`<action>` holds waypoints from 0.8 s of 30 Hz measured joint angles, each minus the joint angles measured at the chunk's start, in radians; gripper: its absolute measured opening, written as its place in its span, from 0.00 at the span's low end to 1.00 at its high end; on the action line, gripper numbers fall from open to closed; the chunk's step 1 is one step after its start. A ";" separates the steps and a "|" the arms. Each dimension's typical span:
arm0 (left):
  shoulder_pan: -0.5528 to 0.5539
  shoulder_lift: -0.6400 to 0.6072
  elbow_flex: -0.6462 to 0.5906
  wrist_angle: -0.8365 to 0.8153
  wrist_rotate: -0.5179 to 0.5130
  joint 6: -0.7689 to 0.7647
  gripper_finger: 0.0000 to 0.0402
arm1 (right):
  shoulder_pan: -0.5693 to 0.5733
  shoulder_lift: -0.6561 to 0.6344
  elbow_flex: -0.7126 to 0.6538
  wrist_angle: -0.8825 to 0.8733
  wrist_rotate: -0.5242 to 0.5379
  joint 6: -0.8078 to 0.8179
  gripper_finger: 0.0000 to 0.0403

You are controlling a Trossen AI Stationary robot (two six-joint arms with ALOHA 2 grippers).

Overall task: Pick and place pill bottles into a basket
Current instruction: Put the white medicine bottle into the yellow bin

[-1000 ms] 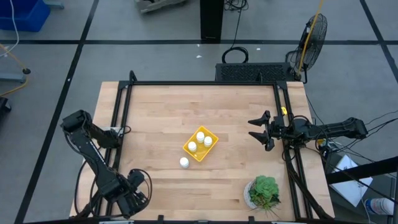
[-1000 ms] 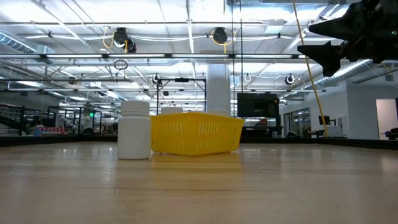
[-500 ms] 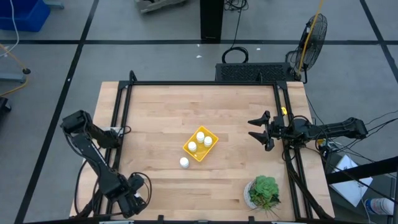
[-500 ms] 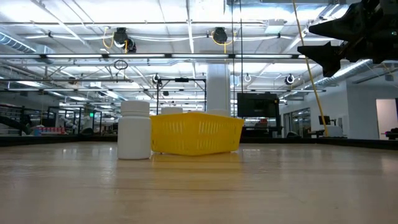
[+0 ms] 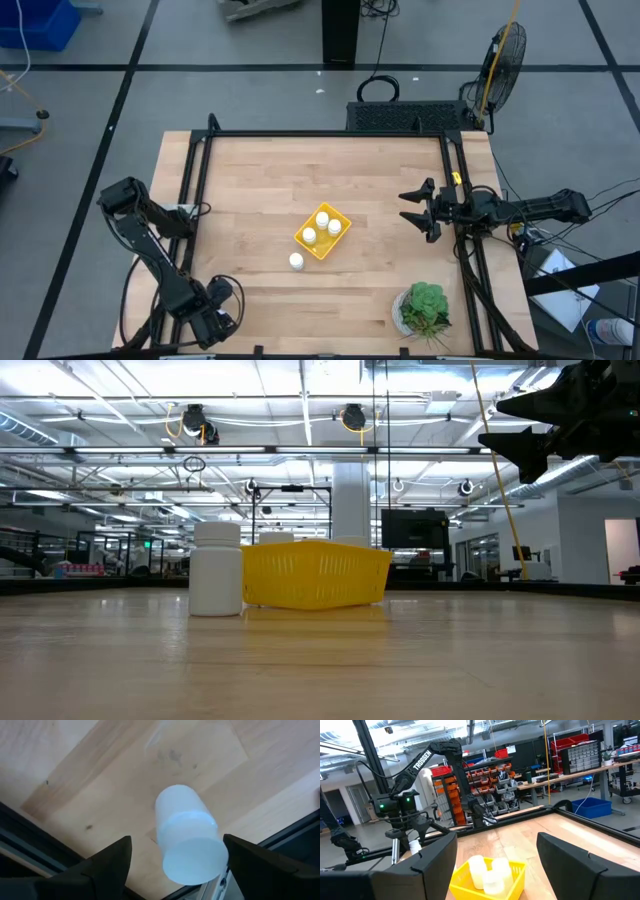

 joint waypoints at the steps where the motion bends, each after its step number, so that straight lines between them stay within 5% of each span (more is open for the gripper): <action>1: 0.000 0.000 0.000 0.000 -0.008 0.000 0.79 | 0.000 0.000 0.000 0.000 0.000 0.000 0.66; 24: 0.008 0.000 0.000 0.023 -0.033 0.019 0.71 | 0.000 0.000 0.000 0.000 0.000 0.000 0.66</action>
